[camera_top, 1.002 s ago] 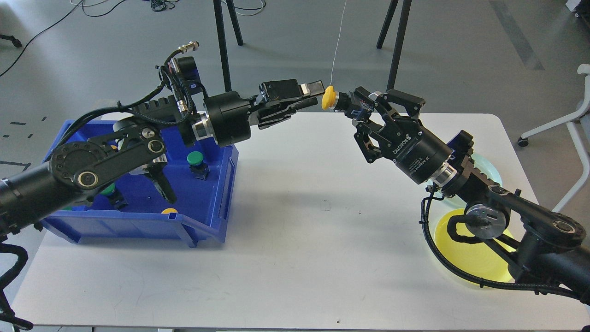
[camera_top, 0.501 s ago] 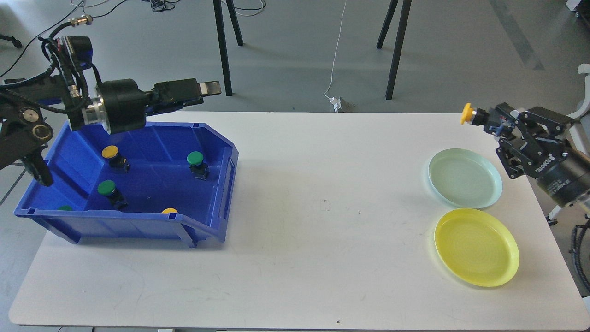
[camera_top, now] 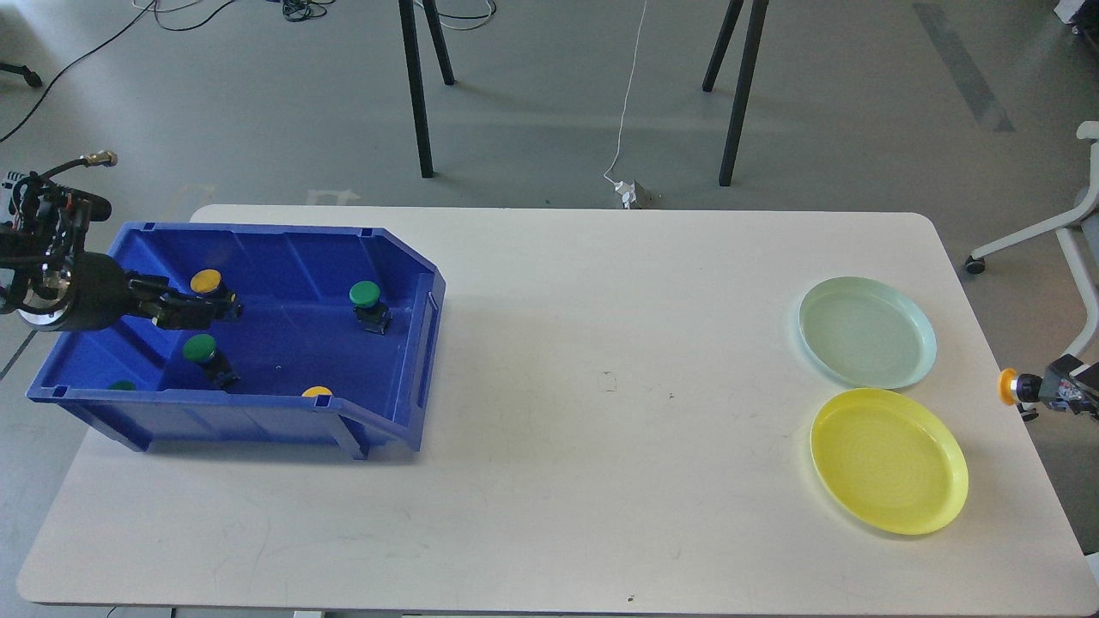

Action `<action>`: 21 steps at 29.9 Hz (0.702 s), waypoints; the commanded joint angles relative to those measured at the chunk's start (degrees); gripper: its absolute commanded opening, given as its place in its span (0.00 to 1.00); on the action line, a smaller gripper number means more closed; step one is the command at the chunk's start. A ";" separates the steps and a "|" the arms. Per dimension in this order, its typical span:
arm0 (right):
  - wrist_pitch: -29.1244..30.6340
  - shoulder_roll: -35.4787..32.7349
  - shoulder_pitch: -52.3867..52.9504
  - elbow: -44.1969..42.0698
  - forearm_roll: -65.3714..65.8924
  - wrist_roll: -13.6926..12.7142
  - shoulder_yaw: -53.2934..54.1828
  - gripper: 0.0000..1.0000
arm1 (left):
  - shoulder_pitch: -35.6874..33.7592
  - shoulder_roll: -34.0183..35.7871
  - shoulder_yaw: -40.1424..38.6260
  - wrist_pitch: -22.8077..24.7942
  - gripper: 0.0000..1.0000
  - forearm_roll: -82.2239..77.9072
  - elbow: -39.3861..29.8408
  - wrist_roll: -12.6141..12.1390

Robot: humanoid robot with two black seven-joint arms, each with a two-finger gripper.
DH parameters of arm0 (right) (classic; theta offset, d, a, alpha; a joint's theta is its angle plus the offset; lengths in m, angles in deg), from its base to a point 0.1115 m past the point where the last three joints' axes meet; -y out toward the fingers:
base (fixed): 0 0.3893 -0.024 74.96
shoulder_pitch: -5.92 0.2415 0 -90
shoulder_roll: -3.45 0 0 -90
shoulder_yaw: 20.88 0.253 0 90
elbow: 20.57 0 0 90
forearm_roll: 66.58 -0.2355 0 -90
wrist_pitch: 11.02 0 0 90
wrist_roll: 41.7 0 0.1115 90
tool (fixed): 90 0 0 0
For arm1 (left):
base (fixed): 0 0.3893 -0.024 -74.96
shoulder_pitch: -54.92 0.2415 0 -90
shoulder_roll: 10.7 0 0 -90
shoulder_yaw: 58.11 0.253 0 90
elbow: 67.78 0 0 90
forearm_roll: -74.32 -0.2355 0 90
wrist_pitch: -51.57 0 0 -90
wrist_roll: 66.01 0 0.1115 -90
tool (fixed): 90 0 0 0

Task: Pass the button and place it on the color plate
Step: 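Lower the yellow button onto the yellow plate and open the right gripper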

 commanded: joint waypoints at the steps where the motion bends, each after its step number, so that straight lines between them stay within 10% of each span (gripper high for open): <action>1: -0.53 2.23 0.21 -2.27 0.48 -0.01 -1.99 0.01 | 0.00 -3.04 3.81 -1.77 0.89 0.50 5.98 -0.03; 21: -4.31 14.27 3.90 -10.54 1.01 -0.01 -2.17 0.05 | 2.81 -6.39 4.70 -2.39 0.86 1.12 8.63 -0.03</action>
